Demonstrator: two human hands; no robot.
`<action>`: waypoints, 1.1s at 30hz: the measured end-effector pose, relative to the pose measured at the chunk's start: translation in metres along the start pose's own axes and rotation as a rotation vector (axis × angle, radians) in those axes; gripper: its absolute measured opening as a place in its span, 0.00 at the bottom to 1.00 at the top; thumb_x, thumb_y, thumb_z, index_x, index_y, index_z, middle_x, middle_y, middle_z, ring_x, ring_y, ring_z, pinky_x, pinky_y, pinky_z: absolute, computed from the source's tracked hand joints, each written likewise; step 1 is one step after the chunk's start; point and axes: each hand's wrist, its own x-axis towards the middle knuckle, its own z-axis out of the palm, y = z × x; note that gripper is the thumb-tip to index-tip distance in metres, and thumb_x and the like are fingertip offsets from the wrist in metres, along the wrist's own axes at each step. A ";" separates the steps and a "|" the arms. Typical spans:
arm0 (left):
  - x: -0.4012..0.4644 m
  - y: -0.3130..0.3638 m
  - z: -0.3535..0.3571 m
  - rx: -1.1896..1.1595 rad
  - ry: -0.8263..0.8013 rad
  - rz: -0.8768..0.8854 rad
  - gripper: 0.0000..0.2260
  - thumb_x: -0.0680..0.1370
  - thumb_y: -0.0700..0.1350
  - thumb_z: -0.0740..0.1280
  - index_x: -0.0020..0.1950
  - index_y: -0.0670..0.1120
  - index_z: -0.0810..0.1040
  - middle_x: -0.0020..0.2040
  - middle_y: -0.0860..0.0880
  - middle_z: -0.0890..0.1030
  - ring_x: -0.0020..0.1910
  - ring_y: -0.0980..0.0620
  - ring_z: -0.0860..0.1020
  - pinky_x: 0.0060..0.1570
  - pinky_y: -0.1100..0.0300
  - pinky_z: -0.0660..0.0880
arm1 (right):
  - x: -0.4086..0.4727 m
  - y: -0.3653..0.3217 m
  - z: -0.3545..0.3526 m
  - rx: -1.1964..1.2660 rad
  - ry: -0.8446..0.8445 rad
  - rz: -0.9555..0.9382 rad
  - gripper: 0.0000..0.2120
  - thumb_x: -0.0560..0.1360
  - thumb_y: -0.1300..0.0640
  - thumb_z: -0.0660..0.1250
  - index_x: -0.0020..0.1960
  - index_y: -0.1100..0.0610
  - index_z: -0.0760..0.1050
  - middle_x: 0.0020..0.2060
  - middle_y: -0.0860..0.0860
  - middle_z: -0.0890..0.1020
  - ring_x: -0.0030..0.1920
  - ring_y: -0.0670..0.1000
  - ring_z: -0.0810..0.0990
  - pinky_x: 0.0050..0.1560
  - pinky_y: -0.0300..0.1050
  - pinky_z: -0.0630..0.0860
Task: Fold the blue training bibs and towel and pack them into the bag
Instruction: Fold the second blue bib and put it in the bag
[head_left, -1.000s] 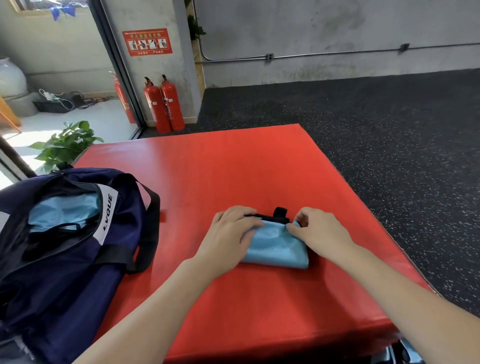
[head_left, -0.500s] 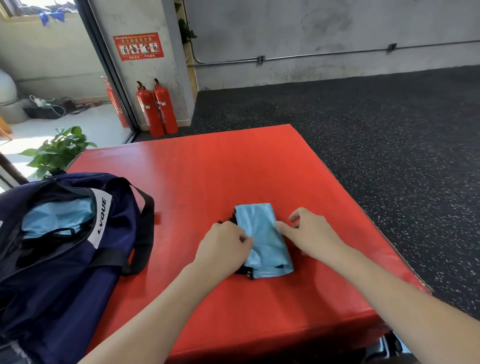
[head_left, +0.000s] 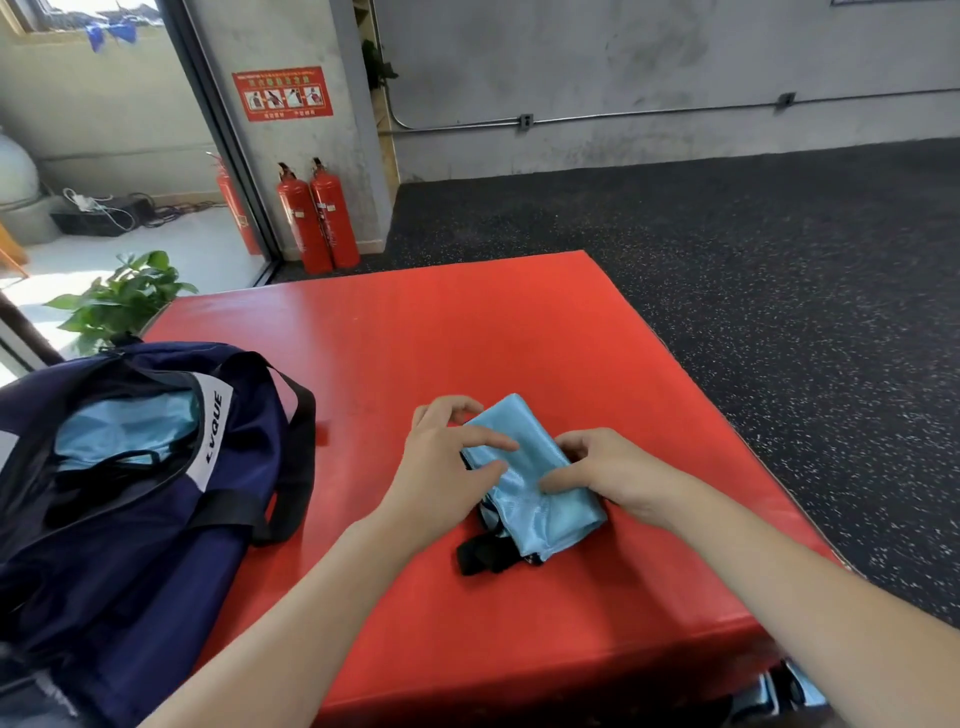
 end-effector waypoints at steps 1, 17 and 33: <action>0.002 -0.002 -0.005 -0.038 -0.020 0.000 0.13 0.73 0.44 0.75 0.47 0.64 0.85 0.66 0.64 0.70 0.69 0.61 0.63 0.64 0.61 0.65 | -0.002 -0.002 0.000 0.033 -0.032 -0.012 0.13 0.69 0.67 0.75 0.52 0.60 0.83 0.50 0.61 0.85 0.47 0.55 0.84 0.52 0.52 0.79; -0.018 -0.018 -0.063 -0.331 -0.071 -0.183 0.12 0.77 0.41 0.72 0.45 0.60 0.87 0.49 0.54 0.80 0.48 0.58 0.79 0.47 0.63 0.77 | -0.020 -0.035 0.019 0.150 -0.229 -0.074 0.17 0.72 0.65 0.76 0.60 0.61 0.79 0.49 0.57 0.84 0.50 0.53 0.82 0.54 0.48 0.78; -0.099 -0.044 -0.147 -0.196 0.231 -0.205 0.18 0.72 0.49 0.77 0.59 0.64 0.79 0.59 0.55 0.76 0.60 0.64 0.72 0.59 0.72 0.65 | -0.029 -0.080 0.130 0.263 0.155 -0.463 0.11 0.77 0.67 0.69 0.46 0.53 0.72 0.41 0.51 0.83 0.37 0.49 0.79 0.39 0.54 0.81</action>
